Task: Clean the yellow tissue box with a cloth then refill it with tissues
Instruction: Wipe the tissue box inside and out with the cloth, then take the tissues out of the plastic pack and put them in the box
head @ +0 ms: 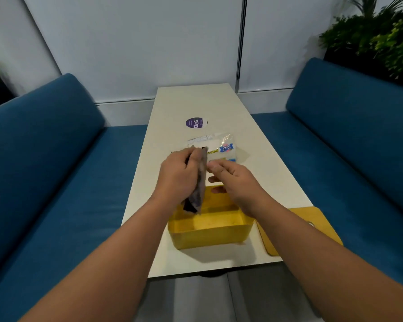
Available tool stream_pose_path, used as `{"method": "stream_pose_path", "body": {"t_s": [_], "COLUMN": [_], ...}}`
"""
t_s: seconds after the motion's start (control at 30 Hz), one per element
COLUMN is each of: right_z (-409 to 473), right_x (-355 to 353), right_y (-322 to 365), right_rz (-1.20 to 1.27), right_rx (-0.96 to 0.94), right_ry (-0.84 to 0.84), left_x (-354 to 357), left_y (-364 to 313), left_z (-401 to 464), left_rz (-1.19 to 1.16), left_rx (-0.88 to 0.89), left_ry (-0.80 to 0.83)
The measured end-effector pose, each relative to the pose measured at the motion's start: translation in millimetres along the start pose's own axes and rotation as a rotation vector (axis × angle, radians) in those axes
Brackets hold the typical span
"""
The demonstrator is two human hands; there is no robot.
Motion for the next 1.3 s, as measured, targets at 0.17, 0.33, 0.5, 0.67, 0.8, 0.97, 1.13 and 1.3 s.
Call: {"method": "stream_pose_path", "body": {"t_s": [0.17,0.33,0.5,0.67,0.8,0.97,1.13,1.3], "right_z": [10,27,47,64,80,95,94,92], "right_x": [-54,-108,-157,-198,-214,-225,-226,-227], "right_y": [-1,-18,-41,-76,-102,-135,-165,-160], "right_rz": [0.103,0.257,0.42,0.401,0.299,0.119,-0.051,-0.392], "right_rx": [-0.024,0.059,0.147,0.271,0.36,0.472,0.555,0.557], "right_ry": [-0.228,-0.242,-0.265,-0.321,-0.355,-0.392,-0.407,-0.413], "left_x": [58,111,160,192,210,240,263,268], "left_y": [-21,-31,-22,-13,-7,16,36,47], "left_z": [19,38,59,80,95,111,120,121], "left_rz": [-0.449,-0.241,-0.497,-0.473,-0.383,-0.15,0.162,0.276], "left_rx": [-0.142,-0.235,-0.54,-0.657,-0.695,-0.655,-0.493,-0.44], "left_ry": [0.131,0.188,0.174,0.211,0.211,0.307,0.475,0.673]}}
Point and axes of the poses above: each hand's wrist, its own z-axis towards the middle knuckle, its own x-axis out of the palm, y = z × x, the point moved 4 cm from there along z, towards the middle knuckle, and after that the axes turned 2 degrees about x, right-handed, at the moved point
